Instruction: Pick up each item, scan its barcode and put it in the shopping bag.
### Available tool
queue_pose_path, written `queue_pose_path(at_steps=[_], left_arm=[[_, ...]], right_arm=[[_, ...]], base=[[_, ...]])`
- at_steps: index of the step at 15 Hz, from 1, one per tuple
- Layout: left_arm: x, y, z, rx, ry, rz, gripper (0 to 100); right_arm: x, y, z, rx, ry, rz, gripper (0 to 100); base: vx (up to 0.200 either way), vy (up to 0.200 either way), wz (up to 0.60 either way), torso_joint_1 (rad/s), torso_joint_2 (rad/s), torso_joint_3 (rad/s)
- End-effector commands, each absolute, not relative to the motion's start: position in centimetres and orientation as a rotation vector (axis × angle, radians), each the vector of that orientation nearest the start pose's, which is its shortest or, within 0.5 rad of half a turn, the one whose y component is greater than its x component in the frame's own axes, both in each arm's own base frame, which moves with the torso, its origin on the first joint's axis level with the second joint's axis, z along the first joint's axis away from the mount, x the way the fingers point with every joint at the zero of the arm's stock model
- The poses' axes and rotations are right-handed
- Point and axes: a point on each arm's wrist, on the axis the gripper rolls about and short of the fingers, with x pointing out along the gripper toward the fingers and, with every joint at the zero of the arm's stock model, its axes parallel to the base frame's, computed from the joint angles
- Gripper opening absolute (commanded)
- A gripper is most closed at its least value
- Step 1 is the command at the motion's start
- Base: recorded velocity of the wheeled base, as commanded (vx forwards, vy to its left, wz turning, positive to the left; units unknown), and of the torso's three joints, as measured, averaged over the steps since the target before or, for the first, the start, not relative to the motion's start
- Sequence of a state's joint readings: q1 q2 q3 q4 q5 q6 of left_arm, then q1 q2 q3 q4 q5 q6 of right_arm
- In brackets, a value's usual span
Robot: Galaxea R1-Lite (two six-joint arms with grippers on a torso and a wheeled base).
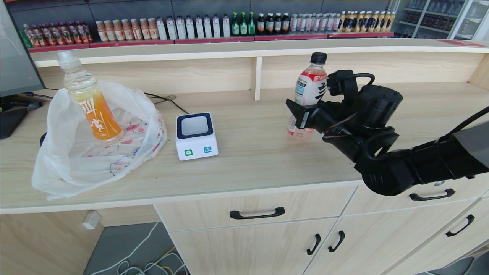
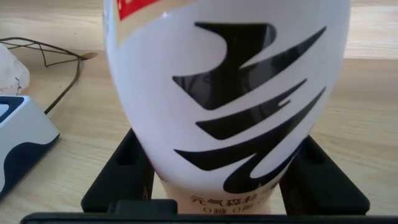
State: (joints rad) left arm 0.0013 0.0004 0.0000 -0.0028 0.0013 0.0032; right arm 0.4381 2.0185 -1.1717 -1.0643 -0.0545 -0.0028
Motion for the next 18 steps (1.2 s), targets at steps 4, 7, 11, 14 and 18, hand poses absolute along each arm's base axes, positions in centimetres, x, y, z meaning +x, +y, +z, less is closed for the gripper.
queue_pose_path(at_steps=[4,7,11,14,18], left_arm=[[-2.3,0.0,7.6,0.003,-0.003,0.003,100],[-2.3,0.0,7.6,0.003,-0.003,0.003,100],[-2.3,0.0,7.6,0.003,-0.003,0.003,100],[-2.3,0.0,7.6,0.003,-0.003,0.002,100],[-2.3,0.0,7.6,0.003,-0.003,0.003,100]], right_arm=[[34.3,16.1,24.6,0.072,-0.295,0.383,0],[32.2,15.1,26.4,0.081,-0.33,0.381,0],[29.4,13.8,28.4,0.094,-0.374,0.383,0],[26.8,12.9,29.0,0.103,-0.383,0.395,0],[24.0,11.8,29.7,0.157,-0.399,0.43,0]], base=[[0.0,0.0,0.0,0.0,0.0,0.0],[0.0,0.0,0.0,0.0,0.0,0.0],[0.0,0.0,0.0,0.0,0.0,0.0],[0.0,0.0,0.0,0.0,0.0,0.0],[0.0,0.0,0.0,0.0,0.0,0.0]])
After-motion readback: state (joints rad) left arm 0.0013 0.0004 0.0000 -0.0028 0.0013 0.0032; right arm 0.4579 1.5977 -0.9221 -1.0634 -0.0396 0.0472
